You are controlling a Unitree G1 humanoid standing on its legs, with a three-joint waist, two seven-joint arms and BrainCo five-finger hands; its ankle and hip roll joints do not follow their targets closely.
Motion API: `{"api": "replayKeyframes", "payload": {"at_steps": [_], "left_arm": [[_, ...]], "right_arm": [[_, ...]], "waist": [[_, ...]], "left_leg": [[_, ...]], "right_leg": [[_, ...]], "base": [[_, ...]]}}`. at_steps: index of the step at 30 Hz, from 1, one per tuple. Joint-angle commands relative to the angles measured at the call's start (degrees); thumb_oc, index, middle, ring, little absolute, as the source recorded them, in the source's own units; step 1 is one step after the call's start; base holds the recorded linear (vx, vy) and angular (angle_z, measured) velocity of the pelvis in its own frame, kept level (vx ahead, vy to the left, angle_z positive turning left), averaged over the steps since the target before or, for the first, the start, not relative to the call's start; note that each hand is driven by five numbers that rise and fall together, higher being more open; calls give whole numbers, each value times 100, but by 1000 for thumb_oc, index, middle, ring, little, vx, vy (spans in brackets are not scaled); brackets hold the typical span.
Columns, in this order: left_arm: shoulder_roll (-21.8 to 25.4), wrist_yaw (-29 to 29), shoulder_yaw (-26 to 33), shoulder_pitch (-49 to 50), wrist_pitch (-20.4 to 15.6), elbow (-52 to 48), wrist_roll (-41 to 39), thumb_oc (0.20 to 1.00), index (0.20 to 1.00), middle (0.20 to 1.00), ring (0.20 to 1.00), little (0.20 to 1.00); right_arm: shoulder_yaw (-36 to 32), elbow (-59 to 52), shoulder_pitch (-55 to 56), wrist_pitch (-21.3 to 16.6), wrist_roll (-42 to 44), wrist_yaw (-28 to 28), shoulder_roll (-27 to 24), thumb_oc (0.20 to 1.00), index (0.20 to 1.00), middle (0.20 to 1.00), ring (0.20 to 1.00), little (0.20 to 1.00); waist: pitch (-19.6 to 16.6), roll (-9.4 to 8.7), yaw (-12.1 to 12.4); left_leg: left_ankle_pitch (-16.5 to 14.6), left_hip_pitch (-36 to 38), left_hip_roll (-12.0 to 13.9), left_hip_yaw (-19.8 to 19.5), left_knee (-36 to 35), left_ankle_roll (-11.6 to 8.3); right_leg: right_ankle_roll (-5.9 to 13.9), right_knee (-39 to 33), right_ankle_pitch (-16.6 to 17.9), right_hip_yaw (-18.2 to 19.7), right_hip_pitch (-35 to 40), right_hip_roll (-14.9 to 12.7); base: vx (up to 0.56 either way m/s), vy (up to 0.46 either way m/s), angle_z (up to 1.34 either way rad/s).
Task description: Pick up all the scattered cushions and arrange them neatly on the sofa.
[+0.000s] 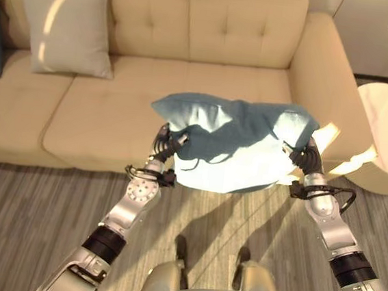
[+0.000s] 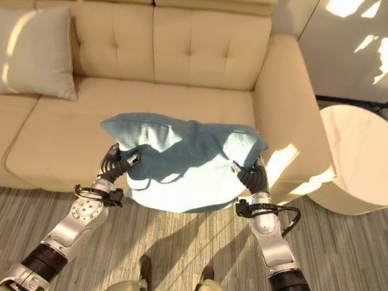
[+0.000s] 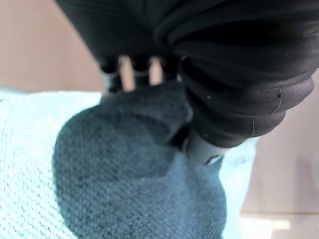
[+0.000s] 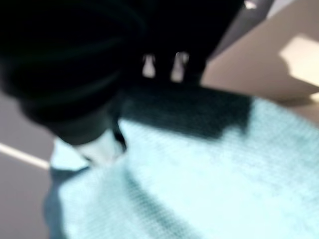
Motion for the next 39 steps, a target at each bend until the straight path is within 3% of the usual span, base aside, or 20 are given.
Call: {"api": "replayKeyframes", "payload": {"at_steps": [1, 4, 5, 6, 9, 10, 11, 13, 16, 20, 21, 22, 25, 28, 31, 32, 34, 37, 38, 39], "left_arm": [[-232, -338, -69, -343, -369, -253, 136, 200, 200, 200, 200, 200], [-224, -381, 16, -187, -348, -284, 77, 200, 200, 200, 200, 200], [-248, -422, 32, -94, -322, -232, 31, 200, 200, 200, 200, 200], [-279, -428, 32, -69, -310, -183, 27, 200, 200, 200, 200, 200], [-341, -480, 21, -26, -289, -124, 21, 200, 200, 200, 200, 200], [-342, -480, 19, -25, -290, -123, 21, 200, 200, 200, 200, 200], [-375, -450, 6, -54, -285, -57, 26, 200, 200, 200, 200, 200], [-403, -536, -35, -99, -285, 29, 47, 200, 200, 200, 200, 200], [-507, -599, -72, -164, -251, 157, 24, 200, 200, 200, 200, 200], [-585, -671, -60, -3, -225, 171, -64, 200, 200, 200, 200, 200], [-598, -757, -70, 84, -176, 172, -91, 200, 200, 200, 200, 200], [-598, -758, -72, 90, -173, 169, -91, 200, 200, 200, 200, 200], [-569, -743, -124, 54, -98, 164, 30, 200, 200, 200, 200, 200], [-600, -706, -109, 83, -81, 147, -44, 200, 200, 200, 200, 200], [-447, -720, 41, 130, -121, -78, -38, 200, 200, 200, 200, 200], [-389, -691, 119, 128, -129, -120, -17, 200, 200, 200, 200, 200], [-327, -667, 207, 111, -152, -106, 14, 200, 200, 200, 200, 200], [-272, -672, 398, 244, -167, -169, -40, 200, 200, 200, 200, 200], [-294, -704, 472, 312, -161, -162, -7, 200, 200, 200, 200, 200], [-312, -735, 485, 328, -178, -134, 17, 200, 200, 200, 200, 200]], "right_arm": [[97, -380, -259, -405, -109, 117, 108, 200, 200, 200, 200, 200], [100, -392, -227, -411, -121, 183, 148, 200, 200, 200, 200, 200], [74, -397, -157, -417, -105, 233, 166, 200, 200, 200, 200, 200], [61, -398, -109, -420, -86, 271, 152, 200, 200, 200, 200, 200], [-34, -367, -29, -458, -3, 238, 88, 200, 200, 200, 200, 200], [-34, -367, -27, -459, -2, 238, 86, 200, 200, 200, 200, 200], [-46, -324, 1, -470, 47, 223, 64, 200, 200, 200, 200, 200], [-139, -332, 94, -463, 123, 247, 9, 200, 200, 200, 200, 200], [-375, -382, 356, -465, 135, 252, -79, 200, 200, 200, 200, 200], [-553, -510, 729, -437, 222, 306, -161, 200, 200, 200, 200, 200], [-651, -571, 880, -419, 208, 338, -167, 200, 200, 200, 200, 200], [-653, -576, 889, -418, 208, 340, -167, 200, 200, 200, 200, 200], [-743, -622, 847, -381, 254, 243, -158, 200, 200, 200, 200, 200], [-764, -764, 918, -361, 229, 275, -80, 200, 200, 200, 200, 200], [-655, -676, 652, -329, 199, 306, 15, 200, 200, 200, 200, 200], [-626, -653, 536, -338, 198, 300, 72, 200, 200, 200, 200, 200], [-573, -600, 438, -348, 206, 309, 127, 200, 200, 200, 200, 200], [-448, -582, 300, -335, 240, 406, 129, 200, 200, 200, 200, 200], [-406, -586, 226, -321, 193, 416, 108, 200, 200, 200, 200, 200], [-420, -604, 223, -316, 165, 420, 110, 200, 200, 200, 200, 200]], "waist": [[-199, -141, 12], [-136, -76, 13], [-120, -63, -17], [-96, -63, -62], [-141, -153, -180], [-139, -145, -176], [-159, -170, -267], [-198, -229, -302], [-319, -255, -420], [-305, -362, -635], [-322, -341, -673], [-331, -344, -678], [-335, -367, -601], [-374, -242, -658], [-343, -225, -525], [-279, -199, -514], [-245, -184, -495], [-164, -122, -516], [-154, -77, -550], [-149, -56, -569]], "left_leg": [[-790, 144, -14, -306, 489, -140], [-777, 315, -23, -306, 369, 0], [-778, 436, -33, -352, 301, 30], [-809, 511, -42, -392, 297, 23], [-828, 468, -190, -579, 359, 28], [-840, 474, -181, -578, 365, 26], [-864, 493, -230, -665, 363, 20], [-887, 483, -332, -834, 413, -14], [-901, 438, -239, -785, 497, -199], [-952, 65, 303, 69, 1498, -279], [-832, 16, 524, 389, 1249, -293], [-816, 21, 515, 384, 1226, -294], [-206, -542, 731, 373, 808, -451], [-211, -266, 628, 473, 496, -447], [-528, -69, 343, 588, 541, -188], [-663, 59, 271, 681, 557, -62], [-753, 192, 232, 820, 521, 7], [-940, 678, 166, 1120, 361, -15], [-1124, 990, 135, 1081, 255, -80], [-1160, 1054, 139, 1054, 236, -96]], "right_leg": [[670, -231, 878, 74, 313, -337], [670, 471, 949, 230, 87, -248], [578, 598, 694, 340, -70, 13], [498, 533, 395, 517, -99, 253], [320, -213, 347, 1164, -136, 823], [317, -233, 353, 1163, -118, 832], [256, -410, 339, 1468, -149, 1054], [172, -664, 378, 1738, 76, 1158], [65, -845, 345, 1457, 282, 1131], [-33, -889, 219, 1041, 585, 924], [-28, -931, 147, 883, 678, 875], [-28, -938, 149, 876, 679, 870], [5, -1035, 63, 694, 875, 766], [111, -938, 10, 677, 952, 674], [296, -444, 133, 936, 768, 395], [388, 118, 250, 949, 563, 294], [452, 503, 337, 917, 314, 265], [388, 55, 491, 126, -241, 190], [481, -643, 639, -222, -371, 168], [522, -737, 659, -178, -353, 196]], "base": [[38, 93, -9], [37, 111, -12], [107, 75, -32], [111, 37, -33], [85, -25, 12], [87, -35, 36], [81, -31, 40], [110, -65, 41], [113, -137, 69], [99, -75, 121], [52, 3, 75], [84, 36, 84], [143, 61, 79], [265, 219, -9], [255, 322, -65], [159, 228, -77], [193, 165, -62], [278, 8, -58], [368, -140, -101], [237, -156, -42]]}}
